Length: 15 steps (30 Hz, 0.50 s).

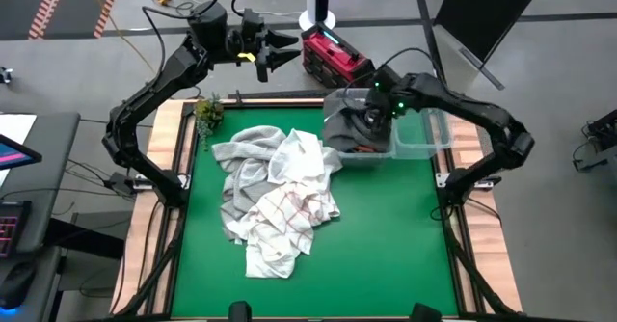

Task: Sort towels by color in basket
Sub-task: Put the dark gray towel into the left transparent bin

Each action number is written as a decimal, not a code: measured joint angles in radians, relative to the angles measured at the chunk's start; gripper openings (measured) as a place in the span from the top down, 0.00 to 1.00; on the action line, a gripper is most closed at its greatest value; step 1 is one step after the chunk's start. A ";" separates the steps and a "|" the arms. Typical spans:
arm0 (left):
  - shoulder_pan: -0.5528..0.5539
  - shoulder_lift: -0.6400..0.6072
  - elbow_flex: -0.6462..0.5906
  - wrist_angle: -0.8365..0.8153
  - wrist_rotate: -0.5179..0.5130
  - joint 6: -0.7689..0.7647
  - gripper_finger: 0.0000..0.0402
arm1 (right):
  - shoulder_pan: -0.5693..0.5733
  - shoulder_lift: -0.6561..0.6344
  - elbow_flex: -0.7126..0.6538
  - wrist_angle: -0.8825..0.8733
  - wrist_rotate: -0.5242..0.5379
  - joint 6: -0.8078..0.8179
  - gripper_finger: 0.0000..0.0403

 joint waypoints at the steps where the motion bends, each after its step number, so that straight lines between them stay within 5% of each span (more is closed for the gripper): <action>1: 0.000 0.000 0.000 0.000 0.000 0.000 0.44 | 0.010 -0.013 0.012 0.003 0.000 -0.001 0.27; 8: 0.000 0.000 0.000 0.000 0.000 0.000 0.44 | 0.085 -0.032 0.073 0.186 -0.020 -0.115 0.20; 15: 0.000 0.000 0.000 -0.027 0.000 0.003 0.44 | 0.086 0.155 0.066 0.196 -0.087 -0.185 0.24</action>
